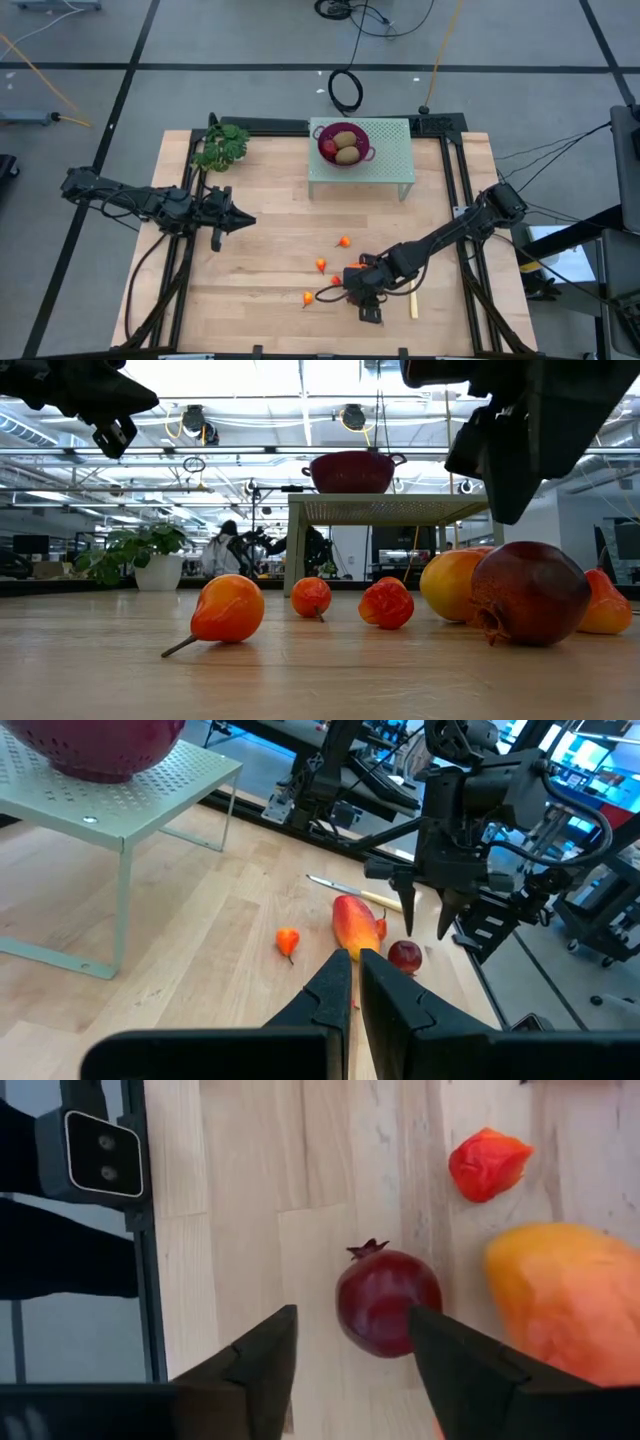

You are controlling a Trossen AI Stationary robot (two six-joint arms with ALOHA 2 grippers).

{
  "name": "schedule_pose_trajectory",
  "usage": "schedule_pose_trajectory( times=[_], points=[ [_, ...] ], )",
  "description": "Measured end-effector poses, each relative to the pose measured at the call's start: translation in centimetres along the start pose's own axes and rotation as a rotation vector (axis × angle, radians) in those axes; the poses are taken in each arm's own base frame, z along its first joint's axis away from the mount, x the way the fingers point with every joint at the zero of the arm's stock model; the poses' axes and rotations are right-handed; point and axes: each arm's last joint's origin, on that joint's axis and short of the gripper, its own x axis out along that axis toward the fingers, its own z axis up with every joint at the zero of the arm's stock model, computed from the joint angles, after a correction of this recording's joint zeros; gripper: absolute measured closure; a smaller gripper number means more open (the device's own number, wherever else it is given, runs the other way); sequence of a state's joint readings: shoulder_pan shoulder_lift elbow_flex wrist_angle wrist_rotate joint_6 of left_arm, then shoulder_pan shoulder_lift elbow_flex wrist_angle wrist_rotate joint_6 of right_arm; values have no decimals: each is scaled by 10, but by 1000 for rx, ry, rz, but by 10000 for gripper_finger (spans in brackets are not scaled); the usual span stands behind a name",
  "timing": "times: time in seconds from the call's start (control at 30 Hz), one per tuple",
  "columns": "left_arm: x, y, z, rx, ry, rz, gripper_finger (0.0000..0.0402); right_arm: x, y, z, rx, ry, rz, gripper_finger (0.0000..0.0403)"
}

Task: Pick & Place Fruit
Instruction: Put the pomegranate into the strainer bowl on the shelf

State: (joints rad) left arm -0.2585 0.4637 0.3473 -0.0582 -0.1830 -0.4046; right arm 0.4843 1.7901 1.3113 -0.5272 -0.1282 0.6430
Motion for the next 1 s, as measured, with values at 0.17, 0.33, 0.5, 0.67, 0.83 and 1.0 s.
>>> schedule_pose_trajectory(
  times=[0.17, 0.33, 0.5, 0.67, 0.83, 1.0],
  points=[
    [0, 0, 0, 0, 0, 0, 378, 0, 0, 0, 0, 0, 0, 166],
    [0, 0, 0, 0, -1, 0, 378, 0, 0, 0, -1, 1, 3, 123],
    [0, 0, 0, 0, -1, 1, 378, 0, 2, 2, -4, -23, 22, 106],
    [0, 0, 0, -1, -1, 1, 378, 0, 5, 7, -12, -70, 58, 107],
    [0, 0, 0, -1, -1, 1, 378, 0, 6, 7, -49, -75, 60, 109],
    [0, 0, 0, -9, -1, 1, 378, 0, 4, 5, -73, -55, 43, 108]
  ],
)
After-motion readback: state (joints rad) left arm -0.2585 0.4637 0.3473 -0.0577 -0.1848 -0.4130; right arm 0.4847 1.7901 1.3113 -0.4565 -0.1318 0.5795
